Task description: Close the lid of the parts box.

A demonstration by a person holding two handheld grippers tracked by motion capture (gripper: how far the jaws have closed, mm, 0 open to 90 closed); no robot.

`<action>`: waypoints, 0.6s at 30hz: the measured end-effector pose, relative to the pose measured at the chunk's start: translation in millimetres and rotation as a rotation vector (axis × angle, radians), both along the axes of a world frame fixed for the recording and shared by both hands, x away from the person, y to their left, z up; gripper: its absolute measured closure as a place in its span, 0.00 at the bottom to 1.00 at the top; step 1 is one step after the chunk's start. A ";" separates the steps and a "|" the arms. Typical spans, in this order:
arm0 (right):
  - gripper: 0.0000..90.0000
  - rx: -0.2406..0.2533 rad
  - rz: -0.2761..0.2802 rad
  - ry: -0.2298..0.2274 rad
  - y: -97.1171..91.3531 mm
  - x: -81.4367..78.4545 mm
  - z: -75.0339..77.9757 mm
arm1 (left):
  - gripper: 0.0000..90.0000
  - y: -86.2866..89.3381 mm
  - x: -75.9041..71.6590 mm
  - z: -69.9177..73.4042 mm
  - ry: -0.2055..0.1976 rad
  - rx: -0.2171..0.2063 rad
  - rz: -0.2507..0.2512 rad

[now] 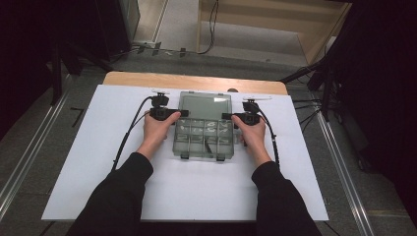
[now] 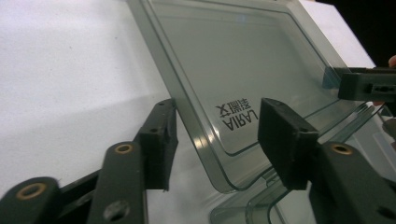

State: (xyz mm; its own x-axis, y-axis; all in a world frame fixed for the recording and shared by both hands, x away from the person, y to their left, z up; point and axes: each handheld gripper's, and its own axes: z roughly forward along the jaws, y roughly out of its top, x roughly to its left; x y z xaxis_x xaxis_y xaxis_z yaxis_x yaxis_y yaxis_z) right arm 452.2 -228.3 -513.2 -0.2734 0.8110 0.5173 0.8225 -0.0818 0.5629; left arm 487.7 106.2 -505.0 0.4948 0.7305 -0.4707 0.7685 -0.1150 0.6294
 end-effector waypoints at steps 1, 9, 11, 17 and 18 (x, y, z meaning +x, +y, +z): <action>0.57 0.004 0.001 -0.007 -1.3 -0.2 -0.3 | 0.57 0.5 0.0 0.8 -0.006 0.000 -0.001; 0.74 0.022 -0.005 -0.065 -10.0 -5.7 5.9 | 0.72 6.5 -2.1 9.5 -0.051 -0.015 -0.010; 0.77 0.020 -0.007 -0.087 -10.9 -7.3 8.4 | 0.76 9.3 -3.3 11.9 -0.068 -0.027 -0.015; 0.86 0.038 0.008 -0.125 -16.4 -12.2 13.5 | 0.86 16.4 -7.5 17.4 -0.110 -0.046 -0.043; 0.86 0.027 0.014 -0.137 -16.2 -13.6 15.0 | 0.87 16.9 -7.8 17.9 -0.115 -0.043 -0.052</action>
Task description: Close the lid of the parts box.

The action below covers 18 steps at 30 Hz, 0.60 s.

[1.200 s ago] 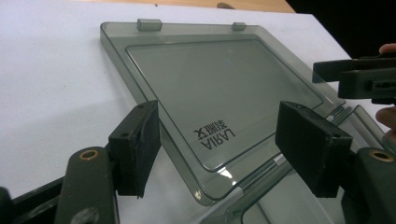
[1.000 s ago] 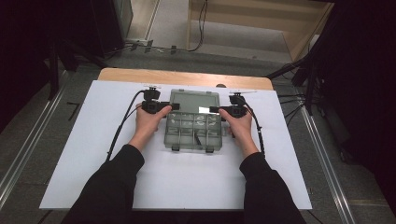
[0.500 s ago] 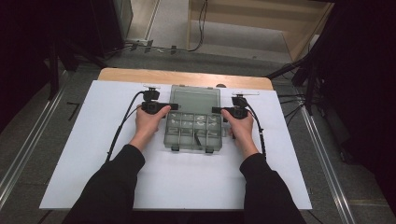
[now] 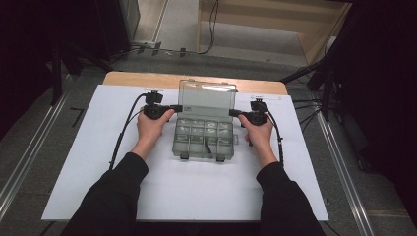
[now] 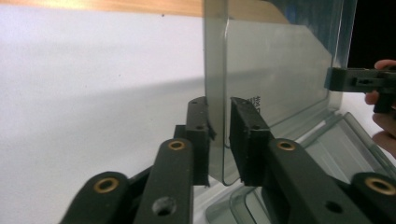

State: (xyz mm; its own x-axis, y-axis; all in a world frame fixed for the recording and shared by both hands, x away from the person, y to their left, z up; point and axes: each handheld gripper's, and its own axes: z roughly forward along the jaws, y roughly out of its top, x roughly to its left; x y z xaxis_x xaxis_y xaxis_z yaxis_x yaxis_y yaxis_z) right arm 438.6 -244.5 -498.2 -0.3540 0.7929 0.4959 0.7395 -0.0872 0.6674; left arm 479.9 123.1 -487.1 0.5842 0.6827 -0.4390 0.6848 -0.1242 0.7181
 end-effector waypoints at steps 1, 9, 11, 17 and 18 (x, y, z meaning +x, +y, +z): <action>0.86 -0.010 0.003 -0.008 0.8 -0.7 0.9 | 0.88 0.8 -0.5 0.4 -0.003 0.003 -0.006; 0.87 -0.055 0.009 -0.040 4.7 -3.2 3.3 | 0.91 4.2 -3.3 0.8 -0.018 0.018 -0.020; 0.90 -0.060 0.008 -0.045 3.9 -4.2 3.2 | 0.91 3.8 -4.2 1.1 -0.027 0.019 -0.021; 0.91 -0.093 0.020 -0.089 4.6 -8.0 3.3 | 0.91 4.0 -5.2 0.6 -0.045 0.018 -0.026; 0.91 -0.097 0.023 -0.096 4.6 -8.7 3.4 | 0.90 3.7 -5.0 1.1 -0.052 0.019 -0.022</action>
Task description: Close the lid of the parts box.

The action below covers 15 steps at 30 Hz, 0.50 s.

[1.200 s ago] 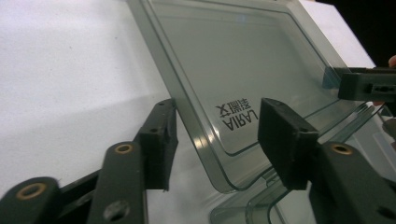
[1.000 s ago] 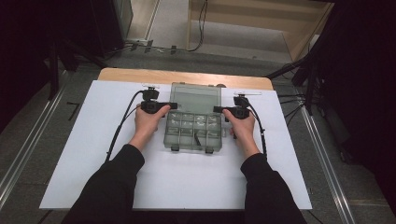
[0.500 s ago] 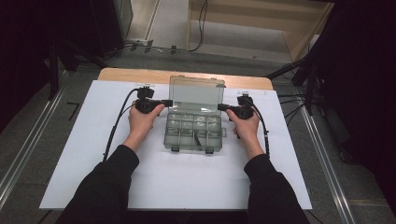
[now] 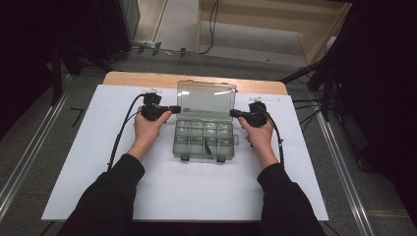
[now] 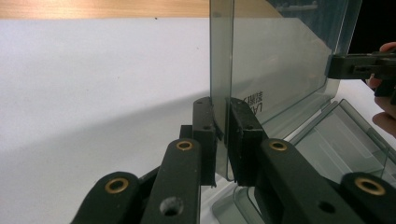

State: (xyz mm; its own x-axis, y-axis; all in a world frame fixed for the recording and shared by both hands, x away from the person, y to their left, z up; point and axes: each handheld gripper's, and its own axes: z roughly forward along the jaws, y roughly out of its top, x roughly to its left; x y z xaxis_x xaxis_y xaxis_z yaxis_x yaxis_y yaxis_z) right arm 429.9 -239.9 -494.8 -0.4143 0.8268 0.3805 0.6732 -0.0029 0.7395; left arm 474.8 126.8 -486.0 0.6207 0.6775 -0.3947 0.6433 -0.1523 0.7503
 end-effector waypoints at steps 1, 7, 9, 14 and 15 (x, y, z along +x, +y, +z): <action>0.91 -0.005 0.002 -0.006 -0.2 -1.0 0.0 | 0.89 0.1 0.1 1.1 -0.005 -0.013 0.004; 0.91 -0.028 0.004 -0.060 1.3 -5.6 -1.5 | 0.85 -2.5 5.6 22.1 -0.074 -0.043 0.059; 0.91 -0.035 0.001 -0.083 2.1 -7.4 -2.6 | 0.87 -4.6 7.5 25.7 -0.077 -0.034 0.061; 0.90 -0.064 0.000 -0.109 4.0 -9.7 -2.0 | 0.91 -5.4 5.3 26.6 -0.116 -0.007 0.055; 0.90 -0.067 -0.003 -0.109 4.4 -9.9 -1.7 | 0.92 -5.7 3.7 26.3 -0.132 -0.005 0.055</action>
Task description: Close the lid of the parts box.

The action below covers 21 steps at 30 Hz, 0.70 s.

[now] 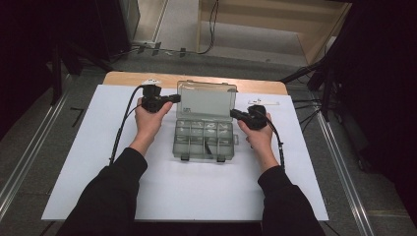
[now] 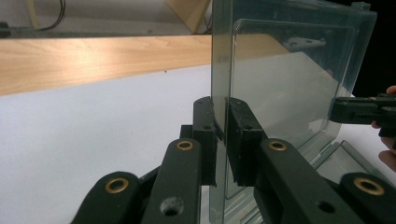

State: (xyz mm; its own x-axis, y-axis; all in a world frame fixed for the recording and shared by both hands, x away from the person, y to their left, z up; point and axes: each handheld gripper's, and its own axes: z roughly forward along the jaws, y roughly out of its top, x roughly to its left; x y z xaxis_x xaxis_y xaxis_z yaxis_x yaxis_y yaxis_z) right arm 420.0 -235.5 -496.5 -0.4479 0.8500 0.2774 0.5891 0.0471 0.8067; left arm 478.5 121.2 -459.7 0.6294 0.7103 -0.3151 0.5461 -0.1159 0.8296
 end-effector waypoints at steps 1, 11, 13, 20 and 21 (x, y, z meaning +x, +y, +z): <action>0.90 0.000 -0.001 0.007 0.0 0.4 0.5 | 0.92 0.0 -1.5 0.1 -0.014 0.008 -0.002; 0.79 0.047 -0.055 0.004 -5.2 14.6 32.8 | 0.92 -2.0 -10.8 -0.5 -0.090 0.016 -0.005; 0.80 0.047 -0.059 -0.002 -5.8 17.4 39.4 | 0.92 -2.0 -12.3 -0.8 -0.100 0.020 -0.002; 0.91 0.017 -0.056 -0.004 -1.7 20.9 45.9 | 0.92 -1.3 -16.1 -3.0 -0.113 0.011 0.011; 0.91 0.024 -0.061 -0.001 -1.4 20.7 45.6 | 0.92 -1.3 -16.3 -3.0 -0.115 0.013 0.011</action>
State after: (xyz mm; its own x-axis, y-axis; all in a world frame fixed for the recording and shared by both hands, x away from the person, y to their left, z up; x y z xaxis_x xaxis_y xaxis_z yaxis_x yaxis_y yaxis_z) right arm 440.7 -236.9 -450.9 -0.3961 0.8686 0.2977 0.5894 -0.0081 0.8078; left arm 462.2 119.9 -462.7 0.6531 0.7208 -0.2321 0.4490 -0.1217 0.8852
